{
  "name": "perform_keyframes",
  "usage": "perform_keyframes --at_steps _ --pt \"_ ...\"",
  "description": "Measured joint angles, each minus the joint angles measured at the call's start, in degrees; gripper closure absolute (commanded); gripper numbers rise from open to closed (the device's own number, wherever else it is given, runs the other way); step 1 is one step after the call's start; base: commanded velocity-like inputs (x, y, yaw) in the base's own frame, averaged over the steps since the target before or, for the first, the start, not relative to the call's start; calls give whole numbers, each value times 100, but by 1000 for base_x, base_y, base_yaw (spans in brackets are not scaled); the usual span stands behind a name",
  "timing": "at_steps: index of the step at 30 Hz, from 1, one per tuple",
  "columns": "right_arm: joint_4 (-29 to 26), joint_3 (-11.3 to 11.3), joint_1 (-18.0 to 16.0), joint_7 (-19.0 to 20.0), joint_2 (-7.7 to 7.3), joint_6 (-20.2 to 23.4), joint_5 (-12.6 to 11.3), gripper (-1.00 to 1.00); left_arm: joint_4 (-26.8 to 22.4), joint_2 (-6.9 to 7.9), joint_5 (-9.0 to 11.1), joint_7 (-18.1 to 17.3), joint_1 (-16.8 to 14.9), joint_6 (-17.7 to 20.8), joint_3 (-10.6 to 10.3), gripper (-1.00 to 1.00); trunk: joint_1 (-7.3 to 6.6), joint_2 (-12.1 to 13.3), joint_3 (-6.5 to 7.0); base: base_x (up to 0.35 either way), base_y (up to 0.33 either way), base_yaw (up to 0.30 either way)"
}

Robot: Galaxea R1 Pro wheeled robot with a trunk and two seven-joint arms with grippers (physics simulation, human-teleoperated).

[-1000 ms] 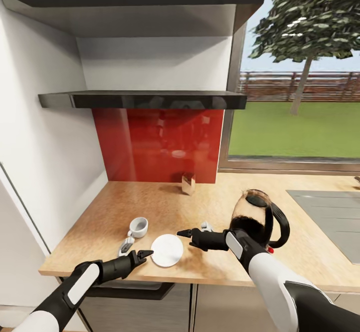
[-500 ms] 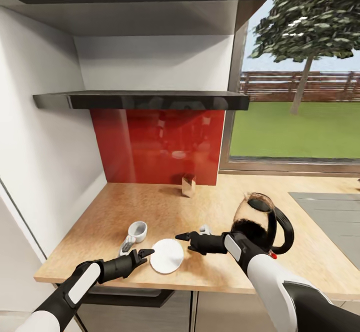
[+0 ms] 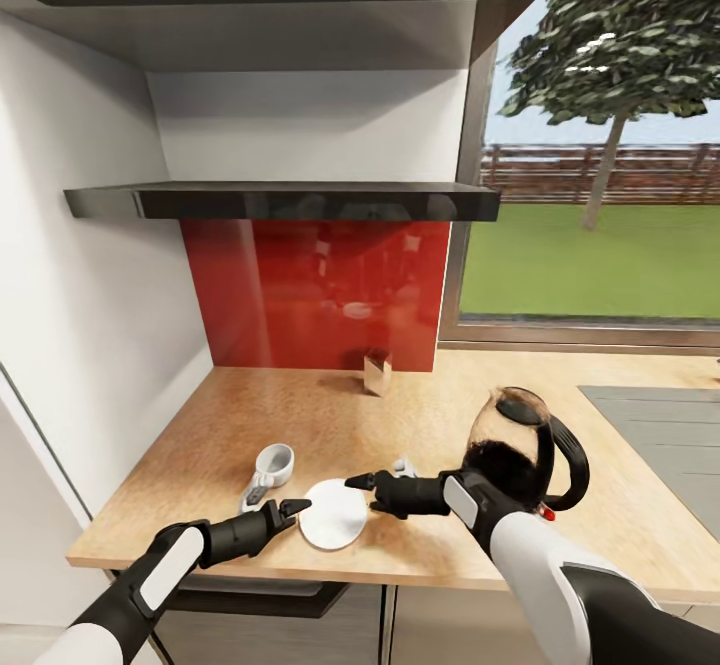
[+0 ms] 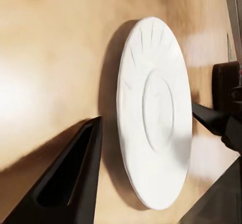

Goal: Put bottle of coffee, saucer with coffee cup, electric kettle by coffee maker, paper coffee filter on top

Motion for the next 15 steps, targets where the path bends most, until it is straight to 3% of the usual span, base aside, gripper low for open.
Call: perform_keyframes --at_steps 5,15 --pt "32 -3 0 1 147 -2 6 -100 8 -84 -7 0 2 4 -7 -100 0 0 0 0 0 0" --pt "20 -3 0 1 154 -1 -7 -100 18 -127 -4 -2 2 2 -8 -100 0 0 0 0 0 0"
